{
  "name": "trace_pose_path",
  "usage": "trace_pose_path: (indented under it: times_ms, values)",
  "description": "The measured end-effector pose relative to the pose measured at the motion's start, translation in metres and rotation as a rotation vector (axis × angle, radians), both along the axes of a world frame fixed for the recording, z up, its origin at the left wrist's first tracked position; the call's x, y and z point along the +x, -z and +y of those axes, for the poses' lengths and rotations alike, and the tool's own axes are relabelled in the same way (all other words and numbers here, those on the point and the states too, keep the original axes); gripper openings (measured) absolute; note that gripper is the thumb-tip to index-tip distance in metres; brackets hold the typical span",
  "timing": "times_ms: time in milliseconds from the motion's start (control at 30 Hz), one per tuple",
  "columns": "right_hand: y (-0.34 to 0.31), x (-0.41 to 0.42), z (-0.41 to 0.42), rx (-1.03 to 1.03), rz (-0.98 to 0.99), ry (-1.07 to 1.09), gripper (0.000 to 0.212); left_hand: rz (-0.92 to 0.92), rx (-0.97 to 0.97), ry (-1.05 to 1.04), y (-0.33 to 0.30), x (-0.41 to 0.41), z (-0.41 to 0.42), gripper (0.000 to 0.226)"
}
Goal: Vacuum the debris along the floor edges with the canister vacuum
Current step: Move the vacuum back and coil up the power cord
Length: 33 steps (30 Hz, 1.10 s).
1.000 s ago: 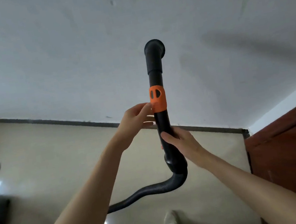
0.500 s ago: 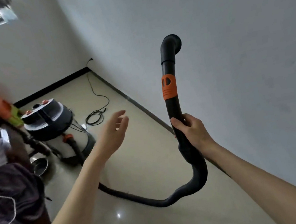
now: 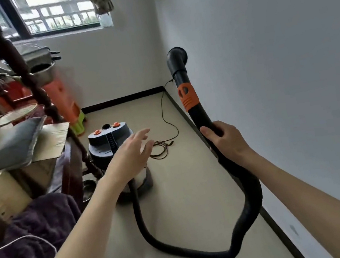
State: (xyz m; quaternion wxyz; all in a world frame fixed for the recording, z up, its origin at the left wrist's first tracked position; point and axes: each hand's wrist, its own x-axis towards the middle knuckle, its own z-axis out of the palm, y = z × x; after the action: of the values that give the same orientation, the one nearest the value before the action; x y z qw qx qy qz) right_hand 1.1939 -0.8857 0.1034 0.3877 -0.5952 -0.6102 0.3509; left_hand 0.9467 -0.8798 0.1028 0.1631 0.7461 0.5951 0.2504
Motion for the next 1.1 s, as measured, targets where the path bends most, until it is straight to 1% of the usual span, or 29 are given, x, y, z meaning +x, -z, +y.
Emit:
trace_pose_path:
  times_ms: [133,300,433,667,767,933,1033,1100]
  values:
    - [-0.003,-0.018,0.078,0.039,-0.086,-0.082,0.020,0.082,0.023,-0.030,-0.005,-0.015,0.062,0.045]
    - [-0.005,-0.034,0.182,0.046,-0.120,-0.188,0.018,0.139,0.082,-0.124,-0.003,-0.029,0.142,0.043]
    - [-0.014,-0.044,0.272,0.029,-0.132,-0.281,0.026,0.181,0.104,-0.207,0.005,-0.048,0.207,0.043]
    - [-0.026,-0.096,0.397,0.041,-0.180,-0.457,0.024,0.185,0.057,-0.402,0.009,-0.095,0.274,0.044]
    - [-0.030,-0.129,0.437,0.054,-0.203,-0.492,0.028,0.159,0.041,-0.474,0.014,-0.121,0.298,0.044]
    - [-0.024,-0.193,0.497,0.015,-0.162,-0.525,0.030,0.109,-0.010,-0.525,0.033,-0.172,0.347,0.043]
    - [-0.011,-0.234,0.532,-0.056,-0.077,-0.498,0.031,0.078,-0.046,-0.527,0.051,-0.209,0.379,0.042]
    - [0.003,-0.259,0.552,-0.088,-0.084,-0.488,0.031,0.067,-0.095,-0.524,0.065,-0.234,0.400,0.043]
